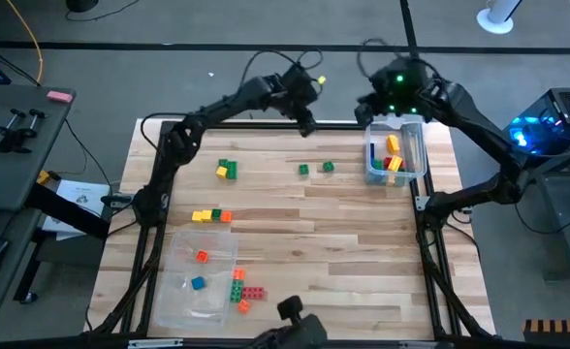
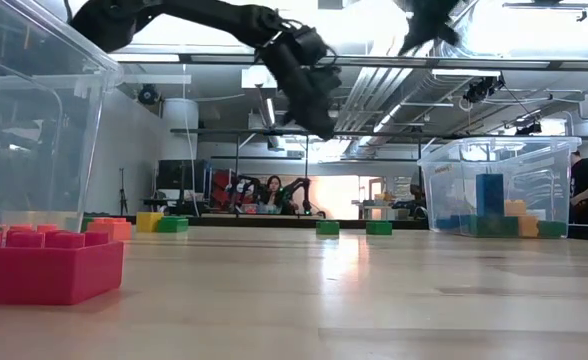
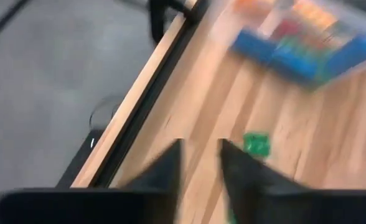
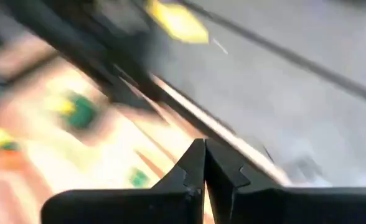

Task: Sort blocks by size
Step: Adjust the right transparent bin

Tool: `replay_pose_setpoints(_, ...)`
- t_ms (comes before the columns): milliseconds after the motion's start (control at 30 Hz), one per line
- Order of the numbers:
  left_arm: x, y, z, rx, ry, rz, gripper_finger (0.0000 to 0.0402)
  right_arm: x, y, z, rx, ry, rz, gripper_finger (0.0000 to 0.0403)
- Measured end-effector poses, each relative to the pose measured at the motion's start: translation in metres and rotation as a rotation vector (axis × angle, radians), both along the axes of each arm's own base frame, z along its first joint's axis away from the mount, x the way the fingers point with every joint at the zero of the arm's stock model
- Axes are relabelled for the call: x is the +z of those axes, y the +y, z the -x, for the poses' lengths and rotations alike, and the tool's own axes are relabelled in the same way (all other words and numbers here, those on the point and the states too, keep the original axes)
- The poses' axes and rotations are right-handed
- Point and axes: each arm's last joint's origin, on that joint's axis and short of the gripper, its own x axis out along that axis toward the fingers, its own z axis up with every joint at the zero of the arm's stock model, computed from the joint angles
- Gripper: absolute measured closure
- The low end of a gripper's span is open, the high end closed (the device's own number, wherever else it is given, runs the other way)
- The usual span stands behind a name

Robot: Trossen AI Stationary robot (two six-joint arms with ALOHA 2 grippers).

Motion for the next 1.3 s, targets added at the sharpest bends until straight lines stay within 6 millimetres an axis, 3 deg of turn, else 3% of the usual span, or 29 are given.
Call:
replay_pose_setpoints(67, 0.0, 0.005, 0.003, -0.015, -0.02, 0.029, 0.0381, -0.022, -0.004, 0.007, -0.115, 0.106, -0.075, 0.0403)
replay_pose_setpoints(333, 0.028, -0.012, -0.002, -0.127, -0.144, -0.024, 0.04, -0.124, -0.022, 0.034, -0.394, 0.287, -0.246, 0.0403)
replay_pose_setpoints(567, 0.097, -0.034, 0.016, -0.189, -0.345, -0.191, 0.0401, -0.153, -0.035, 0.041, -0.482, 0.209, -0.237, 0.0403)
replay_pose_setpoints(700, 0.119, -0.041, 0.032, -0.187, -0.382, -0.219, 0.0401, -0.164, -0.037, 0.04, -0.474, 0.213, -0.263, 0.0403)
replay_pose_setpoints(800, 0.103, -0.049, 0.039, -0.172, -0.347, -0.173, 0.0401, -0.166, -0.039, 0.039, -0.465, 0.196, -0.265, 0.0403)
replay_pose_setpoints(900, 0.068, -0.066, 0.052, -0.122, -0.343, -0.134, 0.0401, -0.165, -0.04, 0.038, -0.461, 0.177, -0.257, 0.0403)
replay_pose_setpoints(1133, 0.026, -0.102, 0.135, 0.179, -0.655, -0.173, 0.0401, -0.165, -0.039, 0.038, -0.439, 0.17, -0.266, 0.0403)
replay_pose_setpoints(1300, 0.015, -0.116, 0.172, 0.274, -0.699, -0.203, 0.0401, -0.174, -0.043, 0.032, -0.424, 0.164, -0.333, 0.0403)
